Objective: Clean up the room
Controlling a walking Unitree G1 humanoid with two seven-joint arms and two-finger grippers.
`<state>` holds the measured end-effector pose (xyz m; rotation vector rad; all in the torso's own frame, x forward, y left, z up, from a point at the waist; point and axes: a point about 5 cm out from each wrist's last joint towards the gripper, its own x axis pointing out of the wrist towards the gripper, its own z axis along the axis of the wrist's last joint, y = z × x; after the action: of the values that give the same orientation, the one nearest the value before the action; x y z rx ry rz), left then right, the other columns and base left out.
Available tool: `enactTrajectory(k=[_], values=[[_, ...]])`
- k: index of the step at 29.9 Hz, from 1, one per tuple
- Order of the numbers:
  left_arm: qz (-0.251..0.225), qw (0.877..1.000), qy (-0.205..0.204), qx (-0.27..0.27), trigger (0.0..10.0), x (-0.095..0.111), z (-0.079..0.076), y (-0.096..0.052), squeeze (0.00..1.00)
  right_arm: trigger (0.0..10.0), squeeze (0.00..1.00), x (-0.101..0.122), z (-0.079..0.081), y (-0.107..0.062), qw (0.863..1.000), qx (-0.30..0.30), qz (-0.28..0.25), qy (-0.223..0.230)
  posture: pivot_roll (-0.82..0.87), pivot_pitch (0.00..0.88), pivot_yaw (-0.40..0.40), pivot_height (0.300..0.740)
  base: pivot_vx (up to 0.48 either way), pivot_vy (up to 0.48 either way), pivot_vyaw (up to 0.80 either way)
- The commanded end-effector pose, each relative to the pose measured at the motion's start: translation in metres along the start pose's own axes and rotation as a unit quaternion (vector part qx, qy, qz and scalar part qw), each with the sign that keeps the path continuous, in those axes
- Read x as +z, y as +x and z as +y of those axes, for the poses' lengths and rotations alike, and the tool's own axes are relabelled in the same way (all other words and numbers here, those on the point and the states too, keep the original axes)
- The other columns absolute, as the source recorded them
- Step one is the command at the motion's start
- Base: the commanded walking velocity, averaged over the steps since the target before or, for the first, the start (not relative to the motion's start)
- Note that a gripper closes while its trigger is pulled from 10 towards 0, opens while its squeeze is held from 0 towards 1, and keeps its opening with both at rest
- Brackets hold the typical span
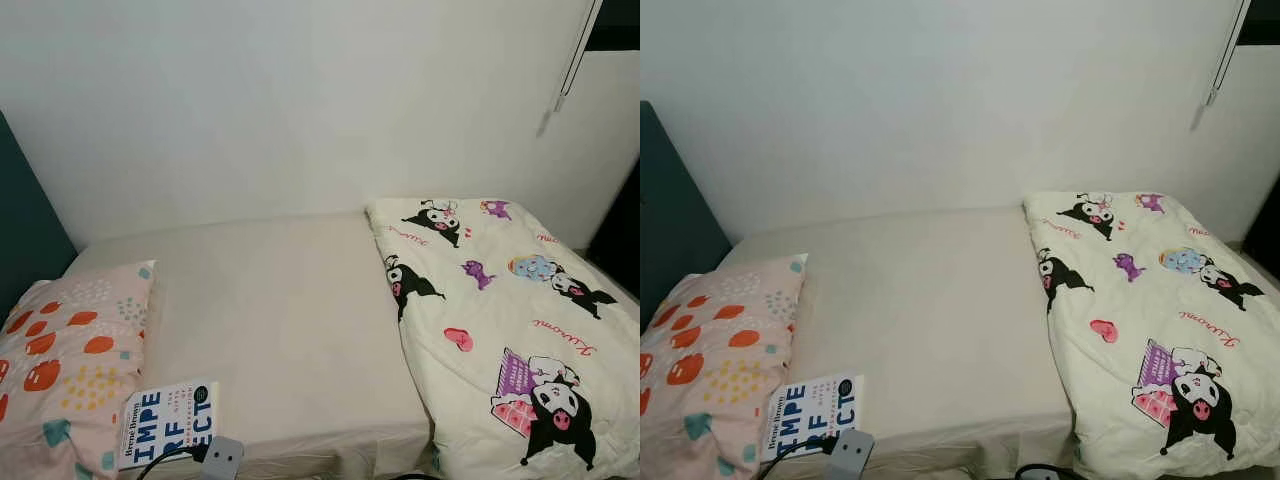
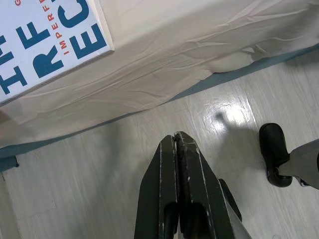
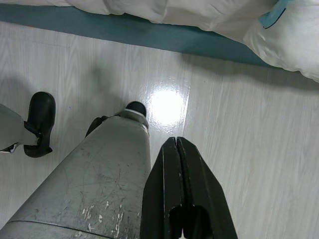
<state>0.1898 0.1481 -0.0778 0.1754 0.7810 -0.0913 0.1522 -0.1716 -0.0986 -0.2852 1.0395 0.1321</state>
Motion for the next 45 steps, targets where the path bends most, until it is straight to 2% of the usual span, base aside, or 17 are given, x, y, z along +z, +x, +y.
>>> enactTrajectory(k=[1, 45], values=[[0.005, 1.000, 0.007, 0.001, 10.0, -0.0024, 0.0025, -0.0005, 0.00, 10.0, 0.00, -0.0010, 0.0020, -0.0001, 1.000, 0.001, 0.002, 0.003, 0.02, 0.000, 0.009, 0.740, 0.000, 0.000, 0.00], [0.005, 1.000, 0.005, -0.001, 10.0, -0.0008, -0.0006, 0.0001, 0.00, 10.0, 0.00, -0.0013, 0.0005, -0.0001, 1.000, 0.002, 0.003, 0.004, 0.02, 0.000, 0.005, 0.740, 0.000, 0.000, 0.00]])
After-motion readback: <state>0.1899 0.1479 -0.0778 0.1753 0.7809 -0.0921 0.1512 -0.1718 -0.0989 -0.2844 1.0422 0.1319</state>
